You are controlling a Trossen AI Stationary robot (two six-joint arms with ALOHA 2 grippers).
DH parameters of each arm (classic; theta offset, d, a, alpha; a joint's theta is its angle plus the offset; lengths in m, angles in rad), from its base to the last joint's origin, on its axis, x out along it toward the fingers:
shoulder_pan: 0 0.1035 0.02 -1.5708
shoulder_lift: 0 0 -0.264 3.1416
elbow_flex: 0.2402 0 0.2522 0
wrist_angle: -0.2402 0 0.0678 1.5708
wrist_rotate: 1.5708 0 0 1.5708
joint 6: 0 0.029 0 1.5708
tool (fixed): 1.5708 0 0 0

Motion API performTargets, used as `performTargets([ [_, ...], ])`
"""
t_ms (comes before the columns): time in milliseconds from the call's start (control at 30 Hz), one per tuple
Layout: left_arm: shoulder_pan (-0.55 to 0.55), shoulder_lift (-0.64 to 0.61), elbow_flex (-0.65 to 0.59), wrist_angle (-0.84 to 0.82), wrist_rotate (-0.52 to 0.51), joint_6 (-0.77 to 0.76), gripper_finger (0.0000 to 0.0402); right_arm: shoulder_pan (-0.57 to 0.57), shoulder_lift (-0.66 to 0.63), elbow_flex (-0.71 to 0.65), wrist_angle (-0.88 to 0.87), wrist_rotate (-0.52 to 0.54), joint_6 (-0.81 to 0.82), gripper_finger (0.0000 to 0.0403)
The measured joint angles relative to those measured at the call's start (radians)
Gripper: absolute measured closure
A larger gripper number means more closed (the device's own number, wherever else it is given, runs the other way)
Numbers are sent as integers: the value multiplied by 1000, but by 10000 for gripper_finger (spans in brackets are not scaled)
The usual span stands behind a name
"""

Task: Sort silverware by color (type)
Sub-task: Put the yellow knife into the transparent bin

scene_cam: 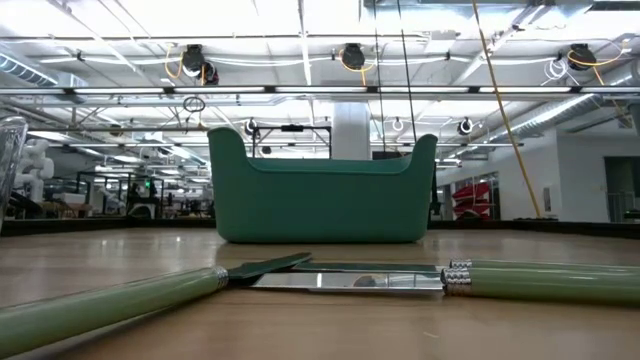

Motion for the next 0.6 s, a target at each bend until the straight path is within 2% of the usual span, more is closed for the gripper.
performTargets([
  [300, 2, 0, 0, 22, -5, 6, 273, 2, 0, 0, 62, 24, -58, 336],
  [600, 1, 0, 0, 40, -101, 25, 273, 1, 0, 0, 83, 123, -89, 336],
])
